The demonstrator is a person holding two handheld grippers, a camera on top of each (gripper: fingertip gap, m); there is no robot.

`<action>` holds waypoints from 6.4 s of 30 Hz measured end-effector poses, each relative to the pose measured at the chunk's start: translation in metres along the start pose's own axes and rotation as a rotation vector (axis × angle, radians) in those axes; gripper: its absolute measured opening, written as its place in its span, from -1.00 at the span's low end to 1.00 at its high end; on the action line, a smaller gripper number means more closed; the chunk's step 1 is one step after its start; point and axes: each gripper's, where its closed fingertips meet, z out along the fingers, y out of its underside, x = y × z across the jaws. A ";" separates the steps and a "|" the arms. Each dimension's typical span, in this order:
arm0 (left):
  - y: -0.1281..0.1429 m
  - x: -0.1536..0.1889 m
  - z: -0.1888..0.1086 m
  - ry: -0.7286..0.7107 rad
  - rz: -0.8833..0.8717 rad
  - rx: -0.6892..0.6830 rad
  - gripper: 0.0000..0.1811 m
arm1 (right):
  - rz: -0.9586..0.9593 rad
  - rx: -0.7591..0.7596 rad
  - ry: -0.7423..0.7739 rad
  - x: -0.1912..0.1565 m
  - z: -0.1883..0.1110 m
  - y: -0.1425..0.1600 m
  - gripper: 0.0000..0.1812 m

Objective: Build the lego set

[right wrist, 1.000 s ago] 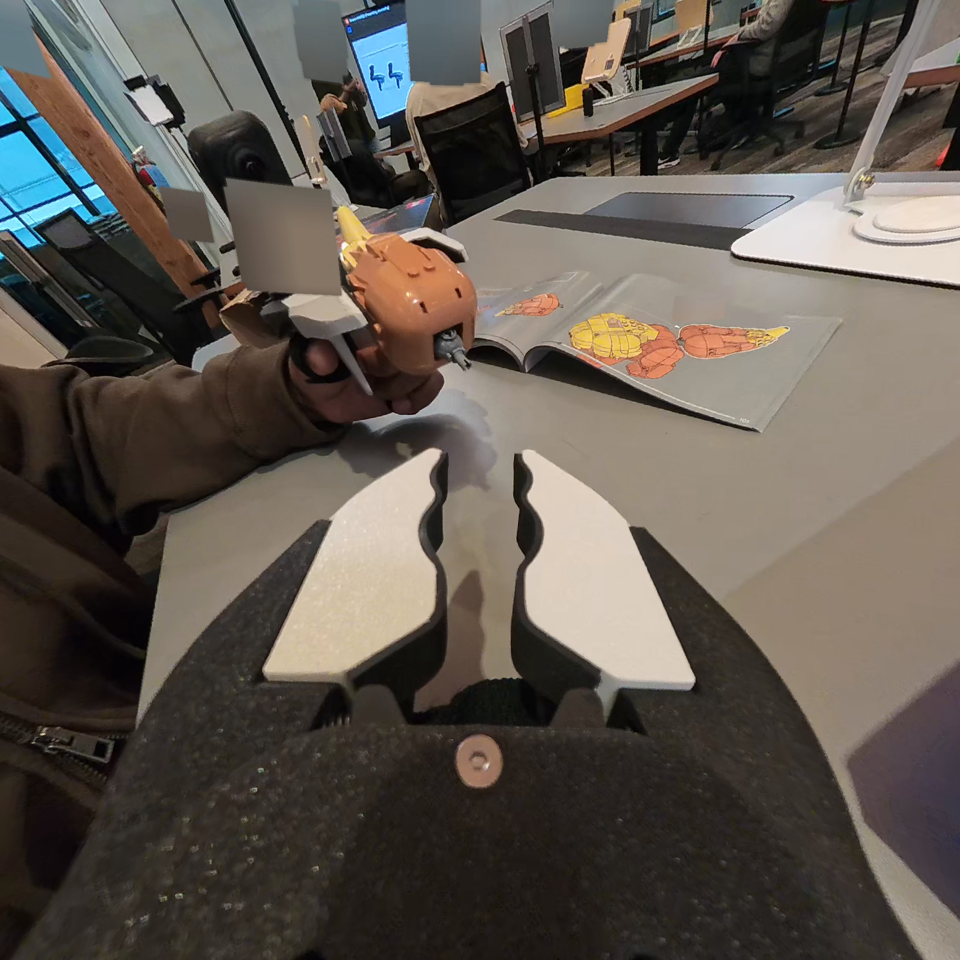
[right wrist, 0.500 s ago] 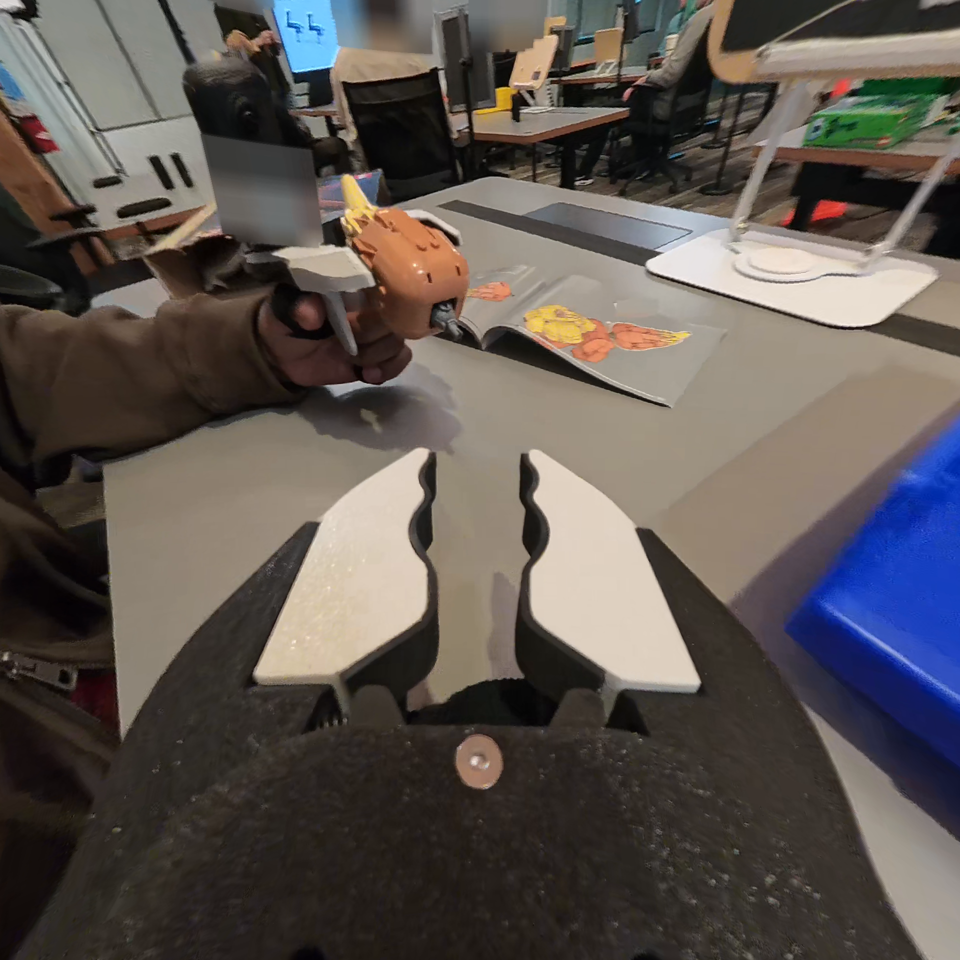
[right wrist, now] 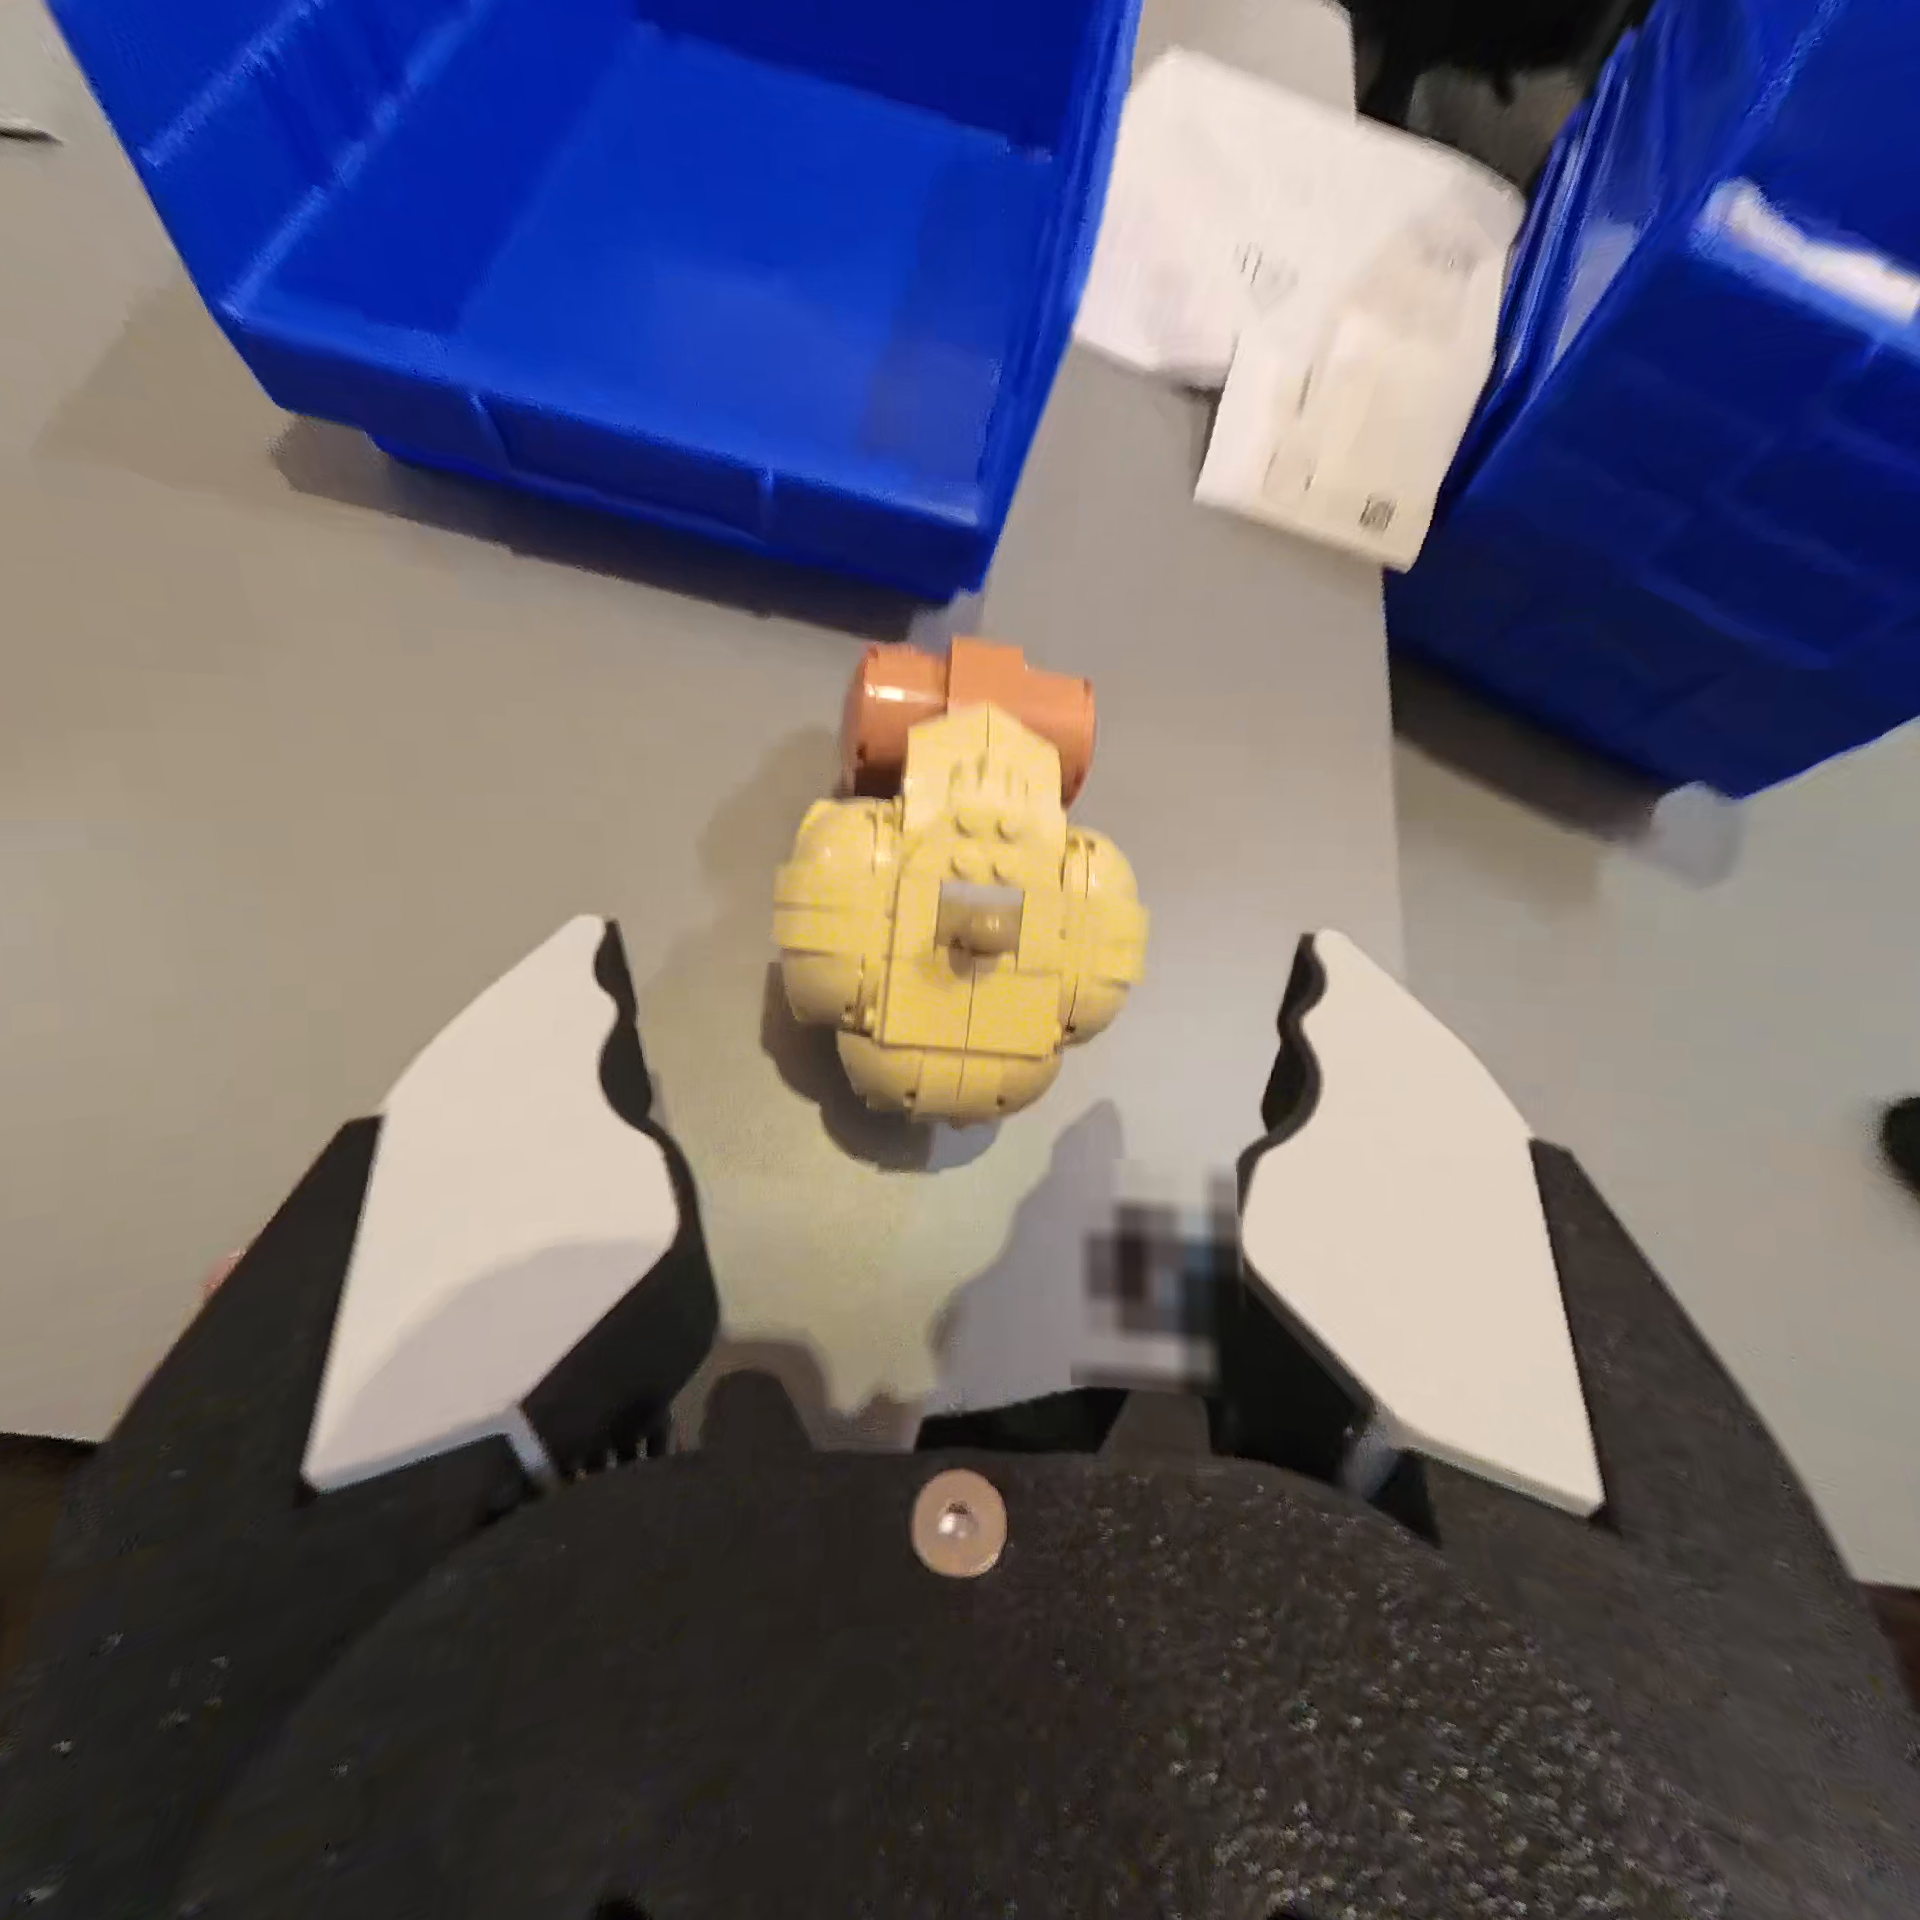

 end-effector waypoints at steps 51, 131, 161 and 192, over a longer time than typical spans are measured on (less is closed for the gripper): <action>-0.011 0.014 0.002 0.084 -0.087 0.089 -0.39 | -0.460 0.101 -0.654 -0.197 0.069 -0.047 0.18; 0.078 0.065 0.107 0.202 -0.111 -0.468 -0.41 | -0.301 -0.022 -0.777 -0.210 0.080 -0.021 0.13; 0.030 0.080 0.088 0.271 -0.159 -0.262 -0.41 | -0.325 0.049 -0.635 -0.205 0.036 -0.055 -0.05; -0.003 0.121 0.080 0.332 -0.181 -0.268 -0.41 | -0.388 0.283 -0.944 -0.321 -0.003 -0.104 -0.34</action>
